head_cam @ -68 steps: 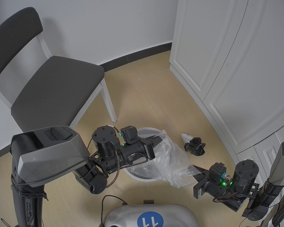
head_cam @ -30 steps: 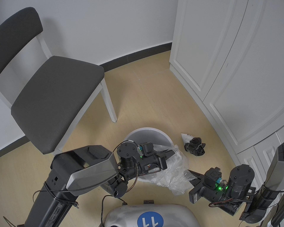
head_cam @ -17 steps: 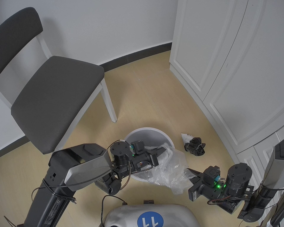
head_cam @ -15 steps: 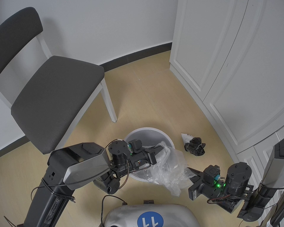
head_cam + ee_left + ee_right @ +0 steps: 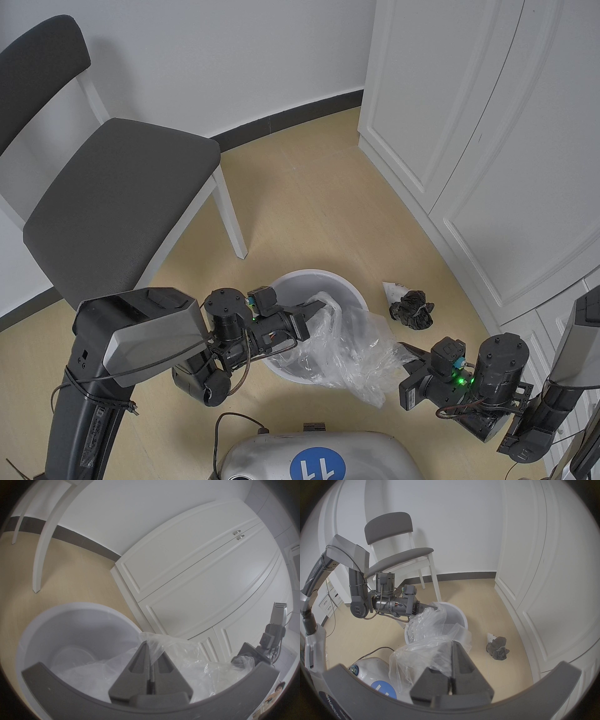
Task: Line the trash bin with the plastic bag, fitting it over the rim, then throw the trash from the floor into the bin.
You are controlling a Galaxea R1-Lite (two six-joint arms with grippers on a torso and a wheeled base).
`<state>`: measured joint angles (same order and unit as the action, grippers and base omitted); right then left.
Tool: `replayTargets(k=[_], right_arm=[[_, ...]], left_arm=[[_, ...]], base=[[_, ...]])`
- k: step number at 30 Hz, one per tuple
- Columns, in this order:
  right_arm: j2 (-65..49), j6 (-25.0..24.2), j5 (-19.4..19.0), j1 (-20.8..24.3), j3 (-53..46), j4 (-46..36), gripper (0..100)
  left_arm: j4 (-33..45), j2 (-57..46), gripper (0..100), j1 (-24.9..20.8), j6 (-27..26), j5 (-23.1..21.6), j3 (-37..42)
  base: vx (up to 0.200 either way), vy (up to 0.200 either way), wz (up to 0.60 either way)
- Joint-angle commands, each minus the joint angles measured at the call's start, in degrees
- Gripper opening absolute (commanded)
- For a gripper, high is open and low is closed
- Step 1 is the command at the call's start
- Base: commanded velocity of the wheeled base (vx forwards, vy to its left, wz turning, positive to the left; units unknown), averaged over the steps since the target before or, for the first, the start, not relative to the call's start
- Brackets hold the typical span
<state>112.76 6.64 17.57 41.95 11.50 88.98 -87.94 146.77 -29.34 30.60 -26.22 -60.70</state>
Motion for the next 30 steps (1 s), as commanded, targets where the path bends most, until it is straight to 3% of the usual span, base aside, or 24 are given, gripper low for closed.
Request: replayTargets(k=[1, 15, 30], right_arm=[[-1.41, 0.30, 0.71, 0.85, -0.33, 1.02, 0], [-3.08, 0.21, 0.80, 3.14, -0.86, 1.02, 0], [-2.11, -0.05, 0.71, 3.49, -0.86, 1.02, 0]], left_arm=[[0.05, 0.35, 0, -0.36, 0.08, -0.23, -0.74], [2.43, 12.83, 0, -5.73, 1.22, 0.21, -21.48], [0.05, 12.04, 0, -1.77, 1.04, 2.49, -18.76]], base=[[0.000, 0.000, 0.00], [0.000, 0.000, 0.00], [0.000, 0.000, 0.00]])
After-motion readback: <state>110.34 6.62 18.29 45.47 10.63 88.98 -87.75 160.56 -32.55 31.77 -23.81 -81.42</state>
